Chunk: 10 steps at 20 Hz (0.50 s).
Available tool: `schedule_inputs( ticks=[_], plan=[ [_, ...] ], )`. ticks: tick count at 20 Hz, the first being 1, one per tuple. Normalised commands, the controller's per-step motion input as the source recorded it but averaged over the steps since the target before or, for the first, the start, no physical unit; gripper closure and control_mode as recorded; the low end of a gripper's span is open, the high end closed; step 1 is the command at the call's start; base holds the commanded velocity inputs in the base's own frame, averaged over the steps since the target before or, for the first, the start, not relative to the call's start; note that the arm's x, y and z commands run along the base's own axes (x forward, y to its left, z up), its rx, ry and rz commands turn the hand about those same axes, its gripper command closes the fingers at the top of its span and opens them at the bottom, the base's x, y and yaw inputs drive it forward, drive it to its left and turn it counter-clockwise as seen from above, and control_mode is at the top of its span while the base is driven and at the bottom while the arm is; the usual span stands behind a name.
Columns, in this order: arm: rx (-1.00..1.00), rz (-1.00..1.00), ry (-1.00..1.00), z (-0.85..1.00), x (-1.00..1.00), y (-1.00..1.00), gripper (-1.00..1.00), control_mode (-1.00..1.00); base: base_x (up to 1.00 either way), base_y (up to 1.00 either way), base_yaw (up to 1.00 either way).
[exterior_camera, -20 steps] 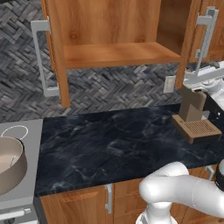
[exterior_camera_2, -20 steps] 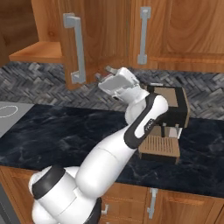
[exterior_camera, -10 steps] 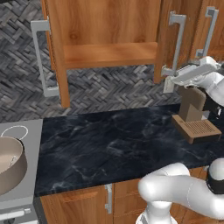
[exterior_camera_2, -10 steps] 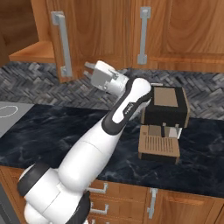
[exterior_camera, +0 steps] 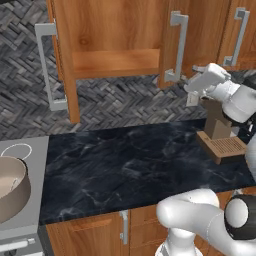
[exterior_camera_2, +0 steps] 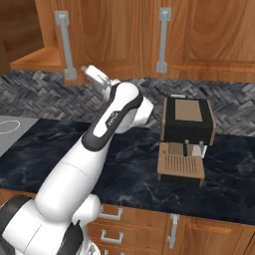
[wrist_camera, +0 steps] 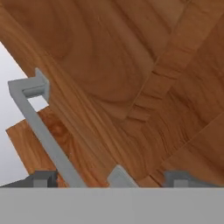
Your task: Open the cabinet and move the ladle to the pot. Then close the cabinet.
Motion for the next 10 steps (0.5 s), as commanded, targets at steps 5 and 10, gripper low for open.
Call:
schedule_inputs(
  ticks=[5, 10],
  plan=[
    [0.0, -0.38, 0.0, 0.09, 0.44, 0.41, -1.0, -1.0, 0.0, 0.0, 0.0],
    [0.0, -0.37, 0.02, 0.17, 0.58, 0.37, -1.0, -1.0, 0.0, 0.0, 0.0]
  ],
)
